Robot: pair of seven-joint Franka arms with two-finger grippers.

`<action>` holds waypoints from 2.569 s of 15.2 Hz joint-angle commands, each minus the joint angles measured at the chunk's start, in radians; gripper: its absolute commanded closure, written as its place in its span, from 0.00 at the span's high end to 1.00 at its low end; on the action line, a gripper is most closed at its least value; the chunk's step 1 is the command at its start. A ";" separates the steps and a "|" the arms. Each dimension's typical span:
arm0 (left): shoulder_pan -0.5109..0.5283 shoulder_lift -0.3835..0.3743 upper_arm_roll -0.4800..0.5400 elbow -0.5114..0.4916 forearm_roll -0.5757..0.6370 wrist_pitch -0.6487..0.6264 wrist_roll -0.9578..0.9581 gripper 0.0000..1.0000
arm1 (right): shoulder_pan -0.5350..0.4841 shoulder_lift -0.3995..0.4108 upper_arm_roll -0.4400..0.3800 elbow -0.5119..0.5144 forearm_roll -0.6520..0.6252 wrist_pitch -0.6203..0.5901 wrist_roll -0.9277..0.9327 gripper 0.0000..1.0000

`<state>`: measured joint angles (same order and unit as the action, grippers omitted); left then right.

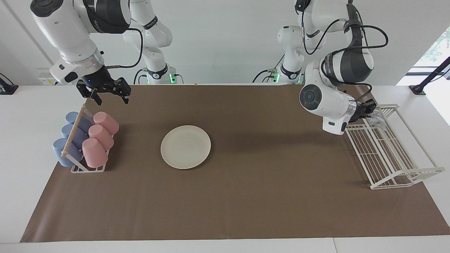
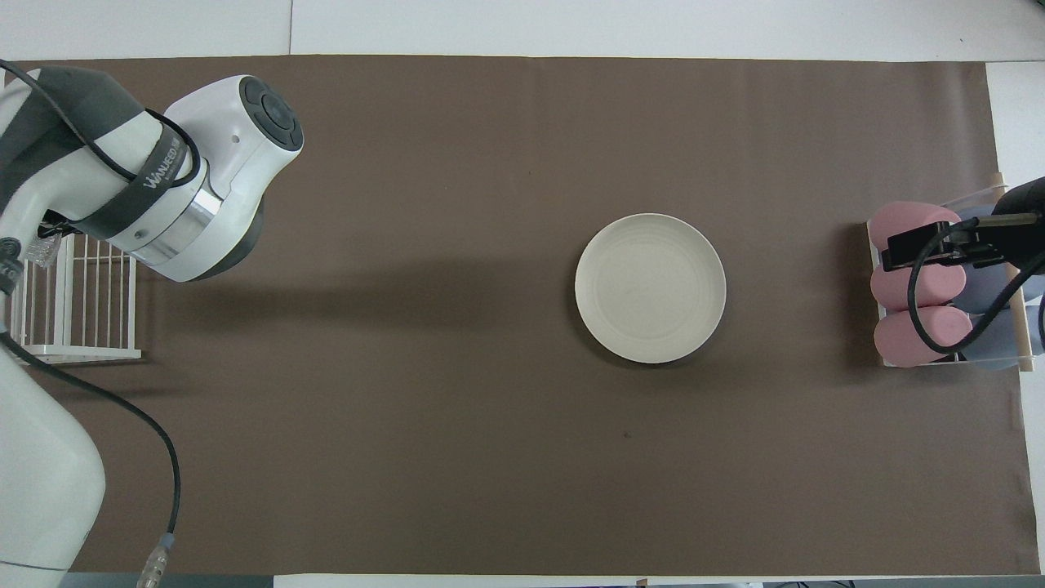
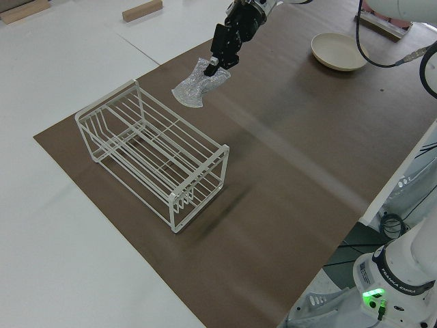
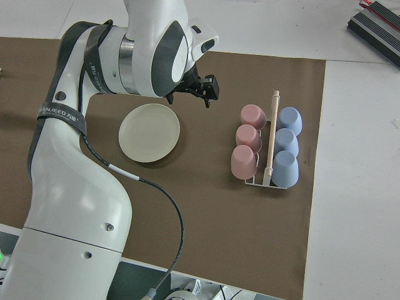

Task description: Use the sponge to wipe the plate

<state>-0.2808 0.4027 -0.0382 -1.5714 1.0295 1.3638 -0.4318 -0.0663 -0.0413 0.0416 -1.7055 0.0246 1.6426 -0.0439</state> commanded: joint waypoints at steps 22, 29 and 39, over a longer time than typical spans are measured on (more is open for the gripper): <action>0.114 0.059 0.004 -0.012 -0.028 0.162 -0.107 1.00 | -0.020 0.017 0.009 0.053 0.005 -0.018 -0.011 1.00; 0.146 -0.002 0.001 0.014 -0.191 0.204 -0.091 1.00 | -0.020 0.017 0.009 0.053 0.006 -0.017 -0.011 1.00; 0.236 -0.333 0.012 0.022 -0.799 0.187 0.053 1.00 | -0.020 0.017 0.009 0.052 0.006 -0.017 -0.011 1.00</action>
<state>-0.0777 0.1557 -0.0234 -1.5229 0.3343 1.5604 -0.4294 -0.0800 -0.0393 0.0452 -1.6766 0.0257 1.6426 -0.0439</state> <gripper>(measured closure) 0.000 0.000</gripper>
